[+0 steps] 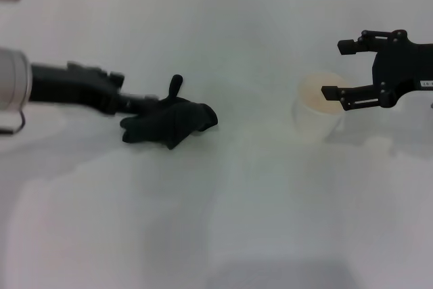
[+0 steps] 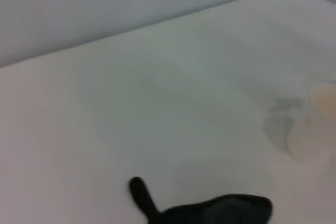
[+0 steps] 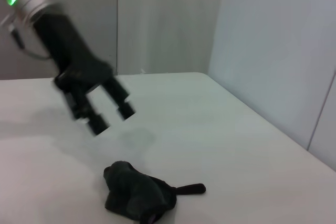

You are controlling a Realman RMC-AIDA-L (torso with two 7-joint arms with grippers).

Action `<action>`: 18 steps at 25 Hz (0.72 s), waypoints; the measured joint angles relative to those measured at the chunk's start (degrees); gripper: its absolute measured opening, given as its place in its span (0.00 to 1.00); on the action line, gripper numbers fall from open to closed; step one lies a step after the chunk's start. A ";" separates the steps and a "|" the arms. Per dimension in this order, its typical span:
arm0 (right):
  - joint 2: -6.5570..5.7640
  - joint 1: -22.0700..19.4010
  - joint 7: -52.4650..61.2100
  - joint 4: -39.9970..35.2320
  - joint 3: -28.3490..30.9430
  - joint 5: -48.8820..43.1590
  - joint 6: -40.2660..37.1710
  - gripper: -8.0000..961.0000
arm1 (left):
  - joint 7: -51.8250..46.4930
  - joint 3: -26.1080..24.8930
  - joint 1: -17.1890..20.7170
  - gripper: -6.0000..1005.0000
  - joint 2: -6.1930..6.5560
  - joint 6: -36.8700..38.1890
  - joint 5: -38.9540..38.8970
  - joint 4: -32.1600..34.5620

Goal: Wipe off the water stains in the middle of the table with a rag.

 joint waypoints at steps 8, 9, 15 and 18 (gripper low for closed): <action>0.08 -0.70 1.27 0.88 -0.03 -0.20 -0.10 0.89 | 11.77 -5.80 5.68 0.87 0.28 -0.49 -11.23 -8.27; 0.10 -0.71 1.27 1.04 -0.09 -0.27 -0.10 0.89 | 13.06 -6.67 5.96 0.87 0.29 -0.39 -11.80 -9.10; 0.21 -0.74 1.28 2.16 -0.40 -0.24 0.10 0.89 | 27.06 -12.42 6.57 0.87 0.35 -0.53 -16.64 -16.34; 0.24 -0.77 1.28 2.90 -0.48 -0.11 0.22 0.89 | 33.01 -13.39 6.46 0.87 0.32 -0.85 -20.13 -21.26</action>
